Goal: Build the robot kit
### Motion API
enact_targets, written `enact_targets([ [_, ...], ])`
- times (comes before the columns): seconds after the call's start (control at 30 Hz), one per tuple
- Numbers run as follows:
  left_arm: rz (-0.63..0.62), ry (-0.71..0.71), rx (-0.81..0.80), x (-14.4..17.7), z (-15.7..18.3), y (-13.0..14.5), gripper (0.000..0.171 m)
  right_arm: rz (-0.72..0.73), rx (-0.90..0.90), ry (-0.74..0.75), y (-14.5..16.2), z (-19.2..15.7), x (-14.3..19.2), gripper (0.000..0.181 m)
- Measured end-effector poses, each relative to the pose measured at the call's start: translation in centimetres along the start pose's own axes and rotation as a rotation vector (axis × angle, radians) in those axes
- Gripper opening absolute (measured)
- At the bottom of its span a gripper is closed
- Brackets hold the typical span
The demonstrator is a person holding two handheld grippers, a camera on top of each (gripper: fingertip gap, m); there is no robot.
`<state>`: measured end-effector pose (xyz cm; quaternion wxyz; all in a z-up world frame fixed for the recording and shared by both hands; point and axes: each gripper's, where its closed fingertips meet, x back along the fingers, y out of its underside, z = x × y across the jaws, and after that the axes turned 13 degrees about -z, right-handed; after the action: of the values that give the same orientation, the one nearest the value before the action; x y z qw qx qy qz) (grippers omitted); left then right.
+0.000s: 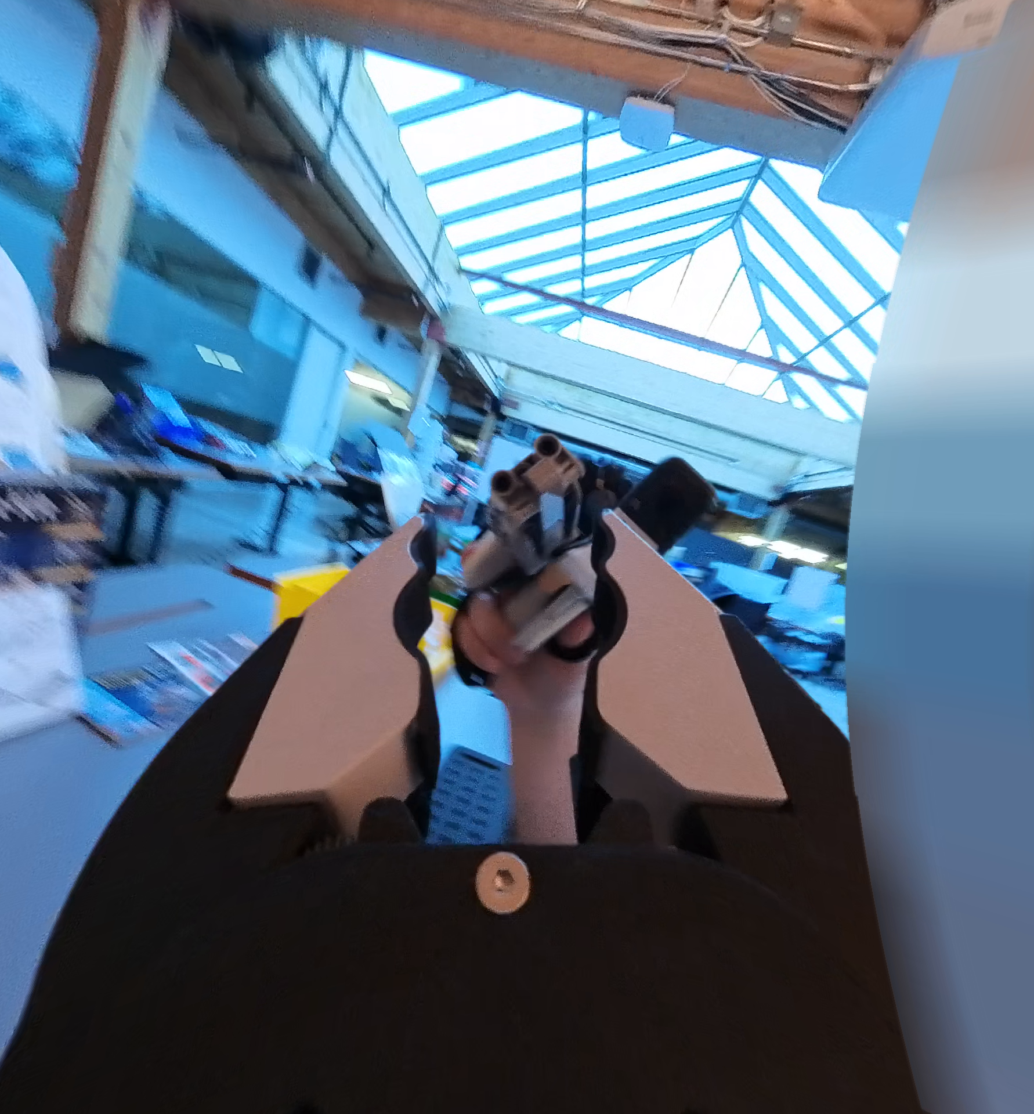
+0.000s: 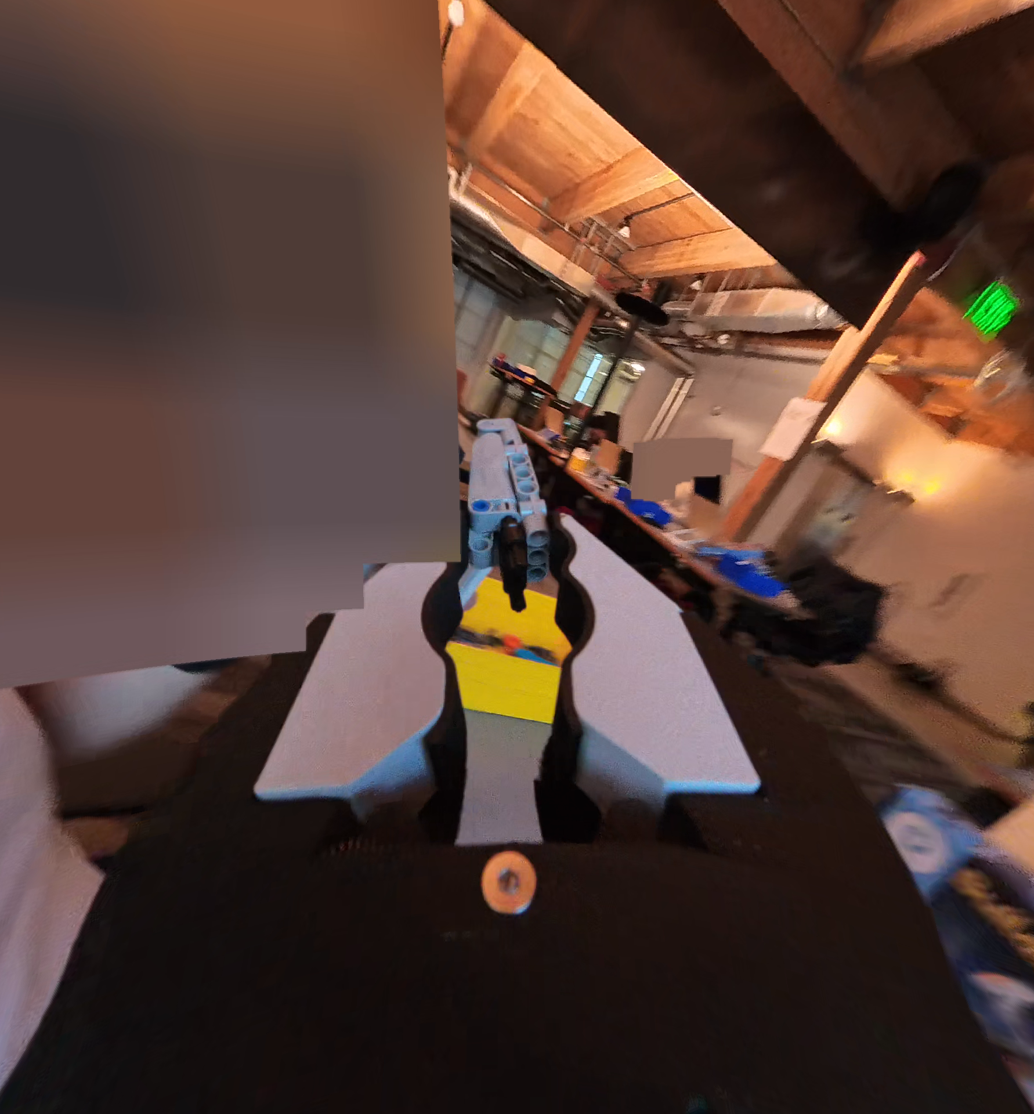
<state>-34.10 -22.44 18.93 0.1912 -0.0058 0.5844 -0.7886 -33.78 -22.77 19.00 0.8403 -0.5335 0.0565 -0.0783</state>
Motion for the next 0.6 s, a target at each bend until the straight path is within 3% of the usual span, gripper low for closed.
enact_targets([
  [0.13,0.031,0.001,-0.148,0.7,0.5,-0.5,0.041,0.061,-0.237,-0.194,-0.4,-0.6,0.7,0.026],
  [0.27,-0.035,0.098,-0.181,0.0,1.8,0.3,0.03,0.047,-0.369,-0.285,0.1,-1.1,0.4,0.026],
  [0.33,-0.051,0.12,-0.164,-0.3,1.9,0.6,0.021,0.025,-0.435,-0.333,0.7,-1.5,0.0,0.026],
  [0.47,-0.06,0.108,-0.076,-0.3,1.0,0.5,0.019,0.056,-0.557,-0.401,1.2,-0.8,-0.2,0.025],
  [0.6,-0.076,0.141,0.087,-0.2,0.2,0.6,0.02,0.12,-0.494,-0.408,1.3,-0.7,0.1,0.036],
])
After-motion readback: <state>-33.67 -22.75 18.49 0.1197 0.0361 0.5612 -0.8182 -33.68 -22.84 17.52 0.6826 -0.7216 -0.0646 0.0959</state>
